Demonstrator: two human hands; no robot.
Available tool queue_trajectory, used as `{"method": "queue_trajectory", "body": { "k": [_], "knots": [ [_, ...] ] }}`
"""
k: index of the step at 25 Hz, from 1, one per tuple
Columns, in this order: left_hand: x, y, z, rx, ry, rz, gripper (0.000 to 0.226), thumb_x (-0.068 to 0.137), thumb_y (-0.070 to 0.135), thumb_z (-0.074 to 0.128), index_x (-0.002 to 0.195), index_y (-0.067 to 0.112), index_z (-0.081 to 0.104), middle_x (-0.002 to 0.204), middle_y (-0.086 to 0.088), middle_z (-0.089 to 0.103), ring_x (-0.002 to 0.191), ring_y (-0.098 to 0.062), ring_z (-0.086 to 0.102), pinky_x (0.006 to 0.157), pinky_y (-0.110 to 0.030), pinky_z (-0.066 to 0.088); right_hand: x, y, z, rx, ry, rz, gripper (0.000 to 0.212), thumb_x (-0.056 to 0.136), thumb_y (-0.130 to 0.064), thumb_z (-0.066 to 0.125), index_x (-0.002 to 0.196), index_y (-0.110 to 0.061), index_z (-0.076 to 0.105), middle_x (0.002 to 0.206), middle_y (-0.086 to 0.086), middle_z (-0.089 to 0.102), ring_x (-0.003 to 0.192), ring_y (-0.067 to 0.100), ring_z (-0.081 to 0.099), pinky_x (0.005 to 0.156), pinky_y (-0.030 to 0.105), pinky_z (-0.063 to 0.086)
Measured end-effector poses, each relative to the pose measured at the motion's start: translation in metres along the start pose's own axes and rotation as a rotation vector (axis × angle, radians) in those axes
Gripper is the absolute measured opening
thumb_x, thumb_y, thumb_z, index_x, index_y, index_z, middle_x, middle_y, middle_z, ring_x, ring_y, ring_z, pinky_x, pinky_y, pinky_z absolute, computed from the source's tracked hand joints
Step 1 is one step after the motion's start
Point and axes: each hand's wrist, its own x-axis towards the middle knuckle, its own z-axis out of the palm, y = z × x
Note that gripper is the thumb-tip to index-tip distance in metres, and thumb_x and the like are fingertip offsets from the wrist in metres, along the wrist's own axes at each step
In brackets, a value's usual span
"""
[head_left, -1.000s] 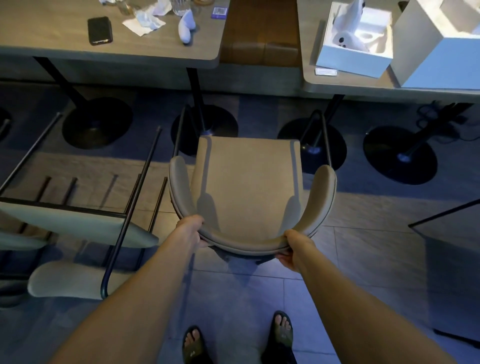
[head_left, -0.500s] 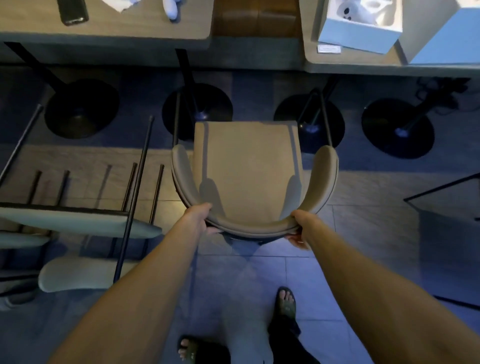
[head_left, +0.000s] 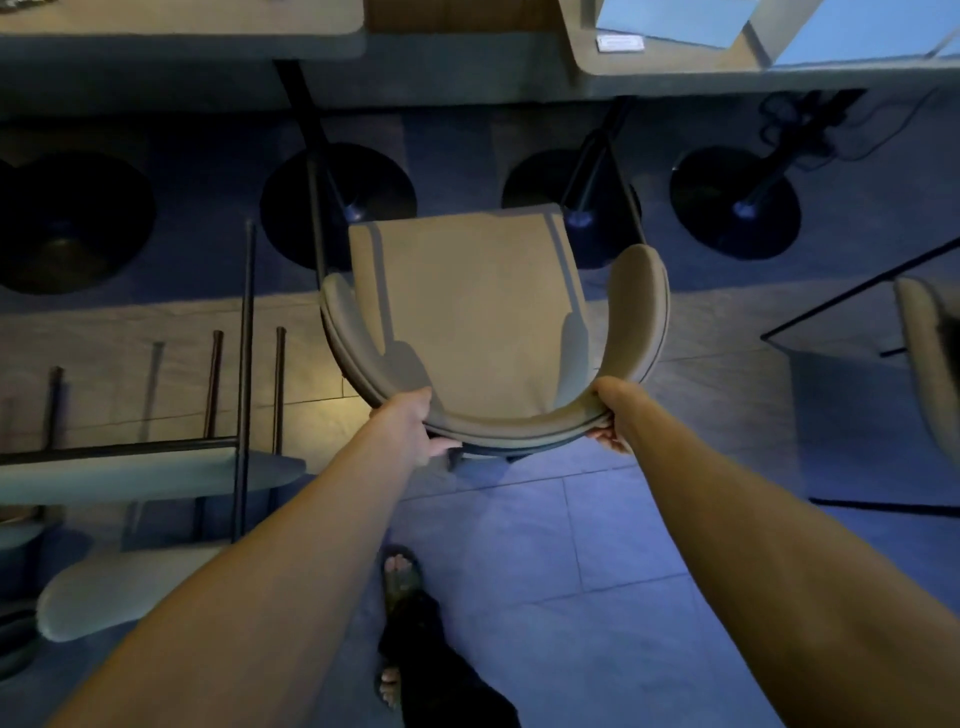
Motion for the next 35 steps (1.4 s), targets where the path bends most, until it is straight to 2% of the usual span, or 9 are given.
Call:
{"method": "queue_trajectory", "body": {
  "k": [2, 4, 6, 9, 12, 18, 22, 28, 35],
  "knots": [
    [0.003, -0.001, -0.006, 0.067, -0.027, -0.022, 0.052, 0.093, 0.025, 0.061, 0.138, 0.007, 0.041, 0.146, -0.014, 0.042, 0.133, -0.044, 0.040, 0.087, -0.050, 0.055, -0.002, 0.002, 0.002, 0.011, 0.061, -0.022, 0.033, 0.090, -0.026, 0.047, 0.112, -0.004, 0.059, 0.067, 0.014, 0.059, 0.024, 0.018, 0.051, 0.036, 0.020, 0.044],
    [-0.001, 0.002, -0.025, 0.188, -0.097, -0.056, 0.060, 0.087, 0.038, 0.066, 0.133, 0.006, 0.044, 0.139, -0.017, 0.050, 0.123, -0.043, 0.052, 0.072, -0.040, 0.061, -0.011, 0.005, 0.010, 0.011, 0.183, -0.039, 0.056, 0.090, -0.044, 0.051, 0.127, -0.003, 0.050, 0.090, 0.015, 0.066, 0.062, 0.023, 0.070, 0.059, 0.031, 0.056],
    [-0.006, 0.008, -0.058, 0.334, -0.192, -0.028, 0.057, 0.083, 0.048, 0.067, 0.115, 0.004, 0.052, 0.117, -0.015, 0.064, 0.098, -0.031, 0.067, 0.062, -0.032, 0.061, -0.037, 0.015, 0.027, -0.200, 0.415, -0.030, 0.079, 0.086, -0.052, 0.057, 0.143, -0.003, 0.030, 0.128, 0.017, 0.053, 0.114, 0.029, 0.056, 0.093, 0.041, 0.048],
    [-0.012, 0.024, -0.118, 0.384, -0.243, 0.136, 0.039, 0.093, 0.045, 0.055, 0.109, 0.010, 0.056, 0.112, -0.007, 0.063, 0.095, -0.022, 0.065, 0.068, -0.034, 0.057, -0.100, 0.025, 0.081, -0.384, 0.682, -0.246, 0.065, 0.087, -0.032, 0.056, 0.142, -0.008, 0.031, 0.142, 0.015, 0.034, 0.129, 0.030, 0.034, 0.096, 0.043, 0.037],
    [-0.019, 0.044, -0.203, 0.462, -0.173, 0.340, 0.030, 0.100, 0.040, 0.044, 0.119, 0.018, 0.051, 0.118, -0.005, 0.057, 0.092, -0.018, 0.058, 0.071, -0.032, 0.052, -0.166, 0.031, 0.164, -0.420, 0.526, -0.564, 0.046, 0.086, -0.028, 0.050, 0.128, -0.009, 0.046, 0.139, 0.015, 0.036, 0.128, 0.035, 0.033, 0.098, 0.047, 0.035],
    [0.005, 0.060, -0.383, 0.442, 0.044, 0.371, 0.019, 0.102, 0.032, 0.041, 0.109, 0.018, 0.053, 0.109, -0.006, 0.056, 0.079, -0.015, 0.056, 0.074, -0.035, 0.051, -0.265, 0.057, 0.311, -0.549, 0.302, -0.844, 0.032, 0.092, -0.031, 0.047, 0.117, -0.012, 0.054, 0.128, 0.014, 0.047, 0.122, 0.034, 0.038, 0.093, 0.044, 0.039],
    [0.051, 0.055, -0.485, 0.470, 0.070, 0.308, 0.017, 0.102, 0.028, 0.041, 0.111, 0.017, 0.050, 0.107, -0.008, 0.056, 0.070, -0.013, 0.054, 0.061, -0.027, 0.044, -0.290, 0.096, 0.397, -0.527, 0.174, -0.842, 0.033, 0.094, -0.030, 0.047, 0.121, -0.011, 0.054, 0.129, 0.015, 0.047, 0.122, 0.034, 0.041, 0.097, 0.042, 0.039],
    [0.136, 0.018, -0.584, 0.459, 0.005, 0.142, 0.015, 0.103, 0.027, 0.040, 0.107, 0.018, 0.051, 0.109, -0.005, 0.056, 0.085, -0.018, 0.057, 0.072, -0.030, 0.047, -0.268, 0.165, 0.508, -0.506, -0.064, -0.606, 0.027, 0.091, -0.023, 0.052, 0.112, -0.007, 0.061, 0.120, 0.017, 0.061, 0.112, 0.034, 0.057, 0.091, 0.037, 0.044],
    [0.274, -0.029, -0.635, 0.353, 0.098, 0.017, 0.023, 0.101, 0.035, 0.040, 0.092, 0.019, 0.054, 0.106, -0.003, 0.056, 0.071, -0.011, 0.055, 0.066, -0.024, 0.037, -0.163, 0.239, 0.625, -0.620, -0.319, -0.390, 0.026, 0.093, -0.021, 0.047, 0.067, -0.018, 0.044, 0.079, 0.009, 0.052, 0.083, 0.024, 0.048, 0.068, 0.033, 0.044]
  ]
}}
